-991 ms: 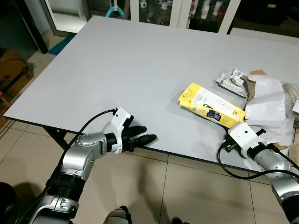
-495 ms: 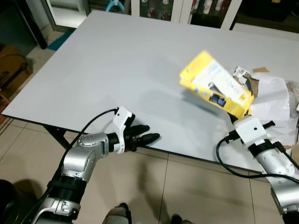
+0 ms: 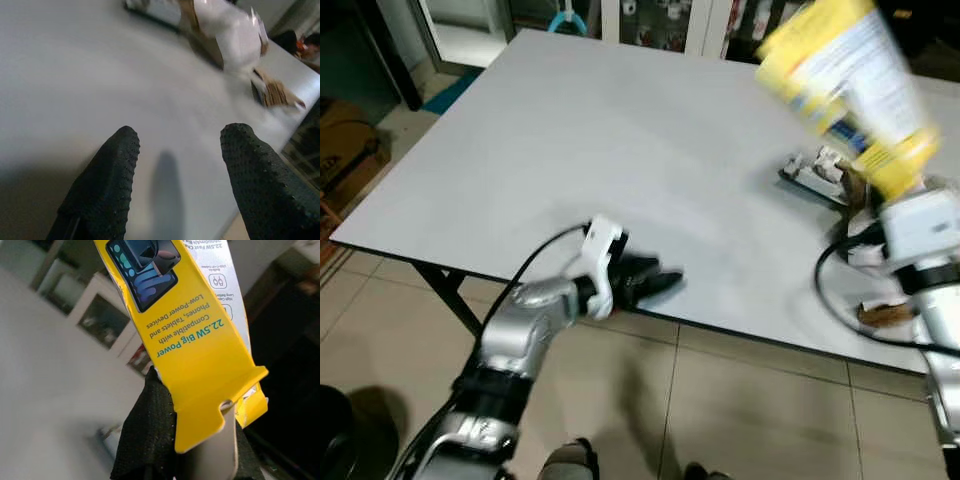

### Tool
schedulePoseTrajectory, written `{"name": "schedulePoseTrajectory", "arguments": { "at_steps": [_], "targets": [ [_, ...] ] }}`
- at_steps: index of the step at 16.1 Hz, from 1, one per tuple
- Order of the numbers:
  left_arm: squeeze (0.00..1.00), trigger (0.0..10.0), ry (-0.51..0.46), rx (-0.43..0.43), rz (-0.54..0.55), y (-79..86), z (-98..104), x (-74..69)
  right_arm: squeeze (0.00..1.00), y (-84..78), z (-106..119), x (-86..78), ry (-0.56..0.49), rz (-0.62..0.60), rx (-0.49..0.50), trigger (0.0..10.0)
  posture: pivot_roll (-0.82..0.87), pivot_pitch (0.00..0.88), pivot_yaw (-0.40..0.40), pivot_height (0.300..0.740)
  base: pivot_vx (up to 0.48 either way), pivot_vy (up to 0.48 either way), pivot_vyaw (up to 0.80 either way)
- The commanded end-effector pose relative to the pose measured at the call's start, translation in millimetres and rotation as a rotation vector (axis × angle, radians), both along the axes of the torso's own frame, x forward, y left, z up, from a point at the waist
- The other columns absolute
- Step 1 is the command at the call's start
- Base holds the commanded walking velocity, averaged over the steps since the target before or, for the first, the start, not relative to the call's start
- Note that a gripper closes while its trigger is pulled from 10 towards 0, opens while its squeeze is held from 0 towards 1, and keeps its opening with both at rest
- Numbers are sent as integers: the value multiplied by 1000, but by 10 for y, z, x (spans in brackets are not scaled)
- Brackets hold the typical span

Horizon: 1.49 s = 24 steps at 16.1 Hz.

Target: Picking trash to rubbish bin

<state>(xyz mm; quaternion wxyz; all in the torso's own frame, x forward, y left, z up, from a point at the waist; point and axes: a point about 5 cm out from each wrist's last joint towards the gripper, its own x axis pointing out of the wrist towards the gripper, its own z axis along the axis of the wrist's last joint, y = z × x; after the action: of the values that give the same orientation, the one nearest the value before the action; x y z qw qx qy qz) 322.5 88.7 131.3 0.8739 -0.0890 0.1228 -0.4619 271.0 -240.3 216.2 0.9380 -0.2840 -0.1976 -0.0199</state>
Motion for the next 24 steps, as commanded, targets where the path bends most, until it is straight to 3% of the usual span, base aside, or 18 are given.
{"name": "schedulePoseTrajectory", "arguments": {
  "at_steps": [1,2,3,4,7,13,24],
  "targets": [
    [0,10000,-48,-15,52,-29,71,39,0,-32,94,-68,-40,-41,54,0,200,90,-67,740,0,0,0],
    [0,10000,-69,-20,69,-55,95,45,0,-24,110,-93,-47,-53,71,39,200,90,-67,740,0,0,0],
    [0,10000,-97,-39,108,-112,136,52,0,-3,119,-148,-54,-74,97,8078,193,85,-71,740,0,0,0],
    [0,10000,-106,-52,127,-136,151,56,0,11,114,-171,-53,-81,106,10000,187,80,-73,740,0,0,0],
    [0,10000,-147,-97,250,-276,206,58,0,91,40,-287,-34,-122,152,10000,168,65,-73,740,0,0,0],
    [0,10000,-144,-126,269,-348,188,54,0,182,32,-309,-6,-145,170,10000,164,56,-78,740,0,-88,0],
    [0,10000,-122,-125,286,-332,123,70,0,256,85,-304,0,-127,135,10000,159,55,-89,740,0,-451,0]
  ]
}}
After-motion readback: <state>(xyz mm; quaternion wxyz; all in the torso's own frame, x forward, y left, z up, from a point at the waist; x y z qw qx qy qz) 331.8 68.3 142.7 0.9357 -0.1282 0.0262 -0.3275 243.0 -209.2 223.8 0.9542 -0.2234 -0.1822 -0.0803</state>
